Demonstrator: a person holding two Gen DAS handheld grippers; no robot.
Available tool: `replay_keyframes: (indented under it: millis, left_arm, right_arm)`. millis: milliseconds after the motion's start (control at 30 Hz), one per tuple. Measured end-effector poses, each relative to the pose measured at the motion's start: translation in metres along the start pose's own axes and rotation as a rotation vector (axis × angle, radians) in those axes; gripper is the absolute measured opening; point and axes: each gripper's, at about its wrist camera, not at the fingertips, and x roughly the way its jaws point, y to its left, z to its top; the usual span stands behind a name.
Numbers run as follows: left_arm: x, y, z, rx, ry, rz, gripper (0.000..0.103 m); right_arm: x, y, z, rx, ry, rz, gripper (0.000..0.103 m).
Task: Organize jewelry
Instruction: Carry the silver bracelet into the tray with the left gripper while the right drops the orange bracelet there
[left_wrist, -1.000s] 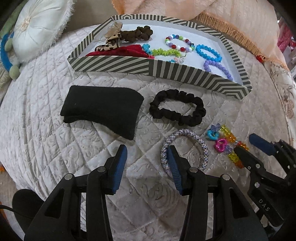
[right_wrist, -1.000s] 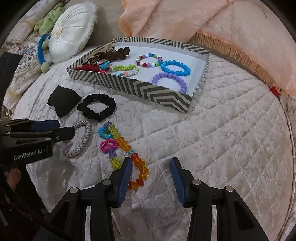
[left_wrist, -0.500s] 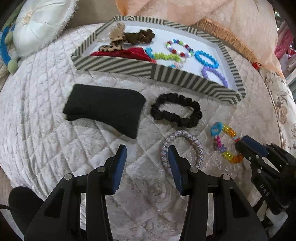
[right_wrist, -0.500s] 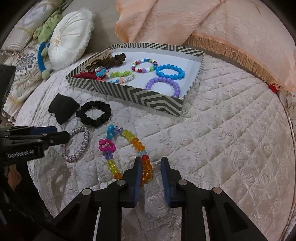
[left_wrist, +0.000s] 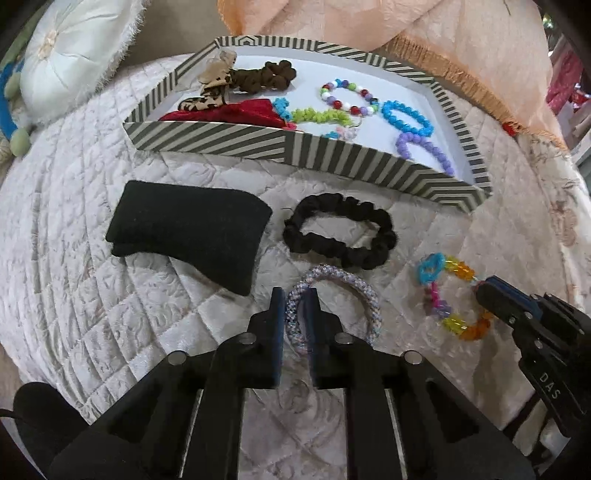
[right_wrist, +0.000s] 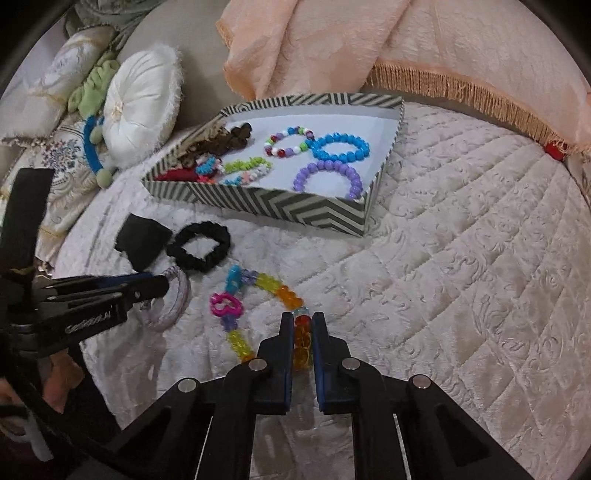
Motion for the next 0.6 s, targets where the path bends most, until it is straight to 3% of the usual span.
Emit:
replay_keyframes:
  millis: [200,600]
  left_arm:
    - [-0.025,0.007,-0.001,-0.013,-0.037,-0.062,0.007]
    - [-0.069,0.009,0.011,-0.015,-0.125,-0.086,0.007]
  right_arm:
    - [-0.026,0.005,0.013,0.011,-0.051,0.050,0.008]
    - [-0.074,0.024,0.042,-0.053,-0.132,0.064,0.008]
